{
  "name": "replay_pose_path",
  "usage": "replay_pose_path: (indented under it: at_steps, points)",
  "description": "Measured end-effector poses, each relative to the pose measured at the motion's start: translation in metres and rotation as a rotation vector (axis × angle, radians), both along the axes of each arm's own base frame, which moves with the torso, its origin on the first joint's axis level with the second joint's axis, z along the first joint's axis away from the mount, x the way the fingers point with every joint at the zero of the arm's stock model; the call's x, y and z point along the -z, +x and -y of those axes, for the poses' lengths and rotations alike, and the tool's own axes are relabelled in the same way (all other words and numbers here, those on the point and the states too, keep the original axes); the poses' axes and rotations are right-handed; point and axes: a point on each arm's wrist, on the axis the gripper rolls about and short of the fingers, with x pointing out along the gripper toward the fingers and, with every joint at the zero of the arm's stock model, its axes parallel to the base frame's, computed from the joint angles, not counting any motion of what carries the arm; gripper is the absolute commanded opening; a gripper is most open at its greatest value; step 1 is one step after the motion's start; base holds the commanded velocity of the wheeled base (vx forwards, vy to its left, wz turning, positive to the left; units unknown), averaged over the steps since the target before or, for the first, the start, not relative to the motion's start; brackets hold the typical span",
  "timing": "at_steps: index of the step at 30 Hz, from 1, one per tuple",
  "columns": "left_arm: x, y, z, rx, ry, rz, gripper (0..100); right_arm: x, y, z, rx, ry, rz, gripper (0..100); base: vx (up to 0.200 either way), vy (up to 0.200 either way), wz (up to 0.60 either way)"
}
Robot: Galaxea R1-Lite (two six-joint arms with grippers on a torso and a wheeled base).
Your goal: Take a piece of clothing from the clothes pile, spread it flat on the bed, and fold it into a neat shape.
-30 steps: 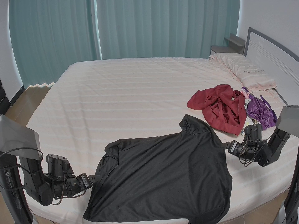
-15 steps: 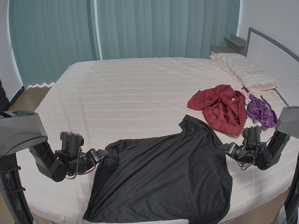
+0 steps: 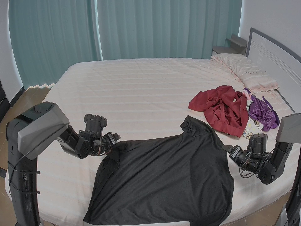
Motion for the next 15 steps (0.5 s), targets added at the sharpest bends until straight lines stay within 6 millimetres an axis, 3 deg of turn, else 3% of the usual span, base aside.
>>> replay_pose_path:
  at_steps: [6,15]
  points:
    - [0.022,0.005,0.005,0.001,0.077,-0.031,100,0.007,-0.013,0.000,-0.012,0.012,-0.039,100,0.000,0.000,0.00]
    - [0.034,0.005,0.006,0.011,0.129,-0.046,100,0.010,-0.019,0.000,-0.014,0.009,-0.063,100,0.000,0.000,0.00]
